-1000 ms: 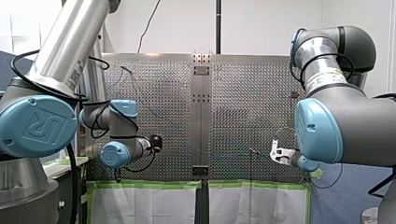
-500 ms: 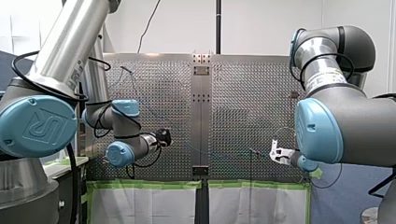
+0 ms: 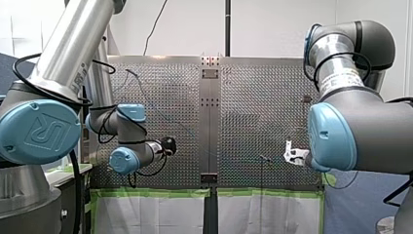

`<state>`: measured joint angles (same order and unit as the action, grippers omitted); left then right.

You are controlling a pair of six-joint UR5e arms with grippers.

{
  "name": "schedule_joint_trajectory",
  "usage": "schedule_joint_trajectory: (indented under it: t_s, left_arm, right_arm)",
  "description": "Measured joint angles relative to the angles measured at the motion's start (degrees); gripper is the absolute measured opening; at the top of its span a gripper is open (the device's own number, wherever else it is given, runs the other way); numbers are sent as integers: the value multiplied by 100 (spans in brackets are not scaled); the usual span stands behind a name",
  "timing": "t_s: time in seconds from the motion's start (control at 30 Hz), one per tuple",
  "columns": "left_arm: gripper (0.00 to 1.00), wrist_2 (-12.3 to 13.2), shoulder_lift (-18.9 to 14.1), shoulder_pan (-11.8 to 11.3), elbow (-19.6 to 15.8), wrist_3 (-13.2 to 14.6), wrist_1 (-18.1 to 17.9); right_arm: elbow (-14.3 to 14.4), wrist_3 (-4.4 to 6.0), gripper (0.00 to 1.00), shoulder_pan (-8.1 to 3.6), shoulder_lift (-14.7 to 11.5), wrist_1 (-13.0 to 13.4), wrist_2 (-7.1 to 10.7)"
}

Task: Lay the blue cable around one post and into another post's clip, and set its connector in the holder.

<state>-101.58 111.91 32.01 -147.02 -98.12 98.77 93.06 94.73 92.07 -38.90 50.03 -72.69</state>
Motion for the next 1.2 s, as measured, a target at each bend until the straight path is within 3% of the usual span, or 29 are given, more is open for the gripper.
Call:
schedule_joint_trajectory:
  t_s: [0.97, 1.2]
  left_arm:
    - [100, -15, -4, 36, -4, 20, 91]
    - [100, -8, 0, 55, -7, 13, 100]
  right_arm:
    - [-1, 97, 0, 542, -1501, -676, 57]
    - [-2, 118, 0, 626, -1851, -772, 57]
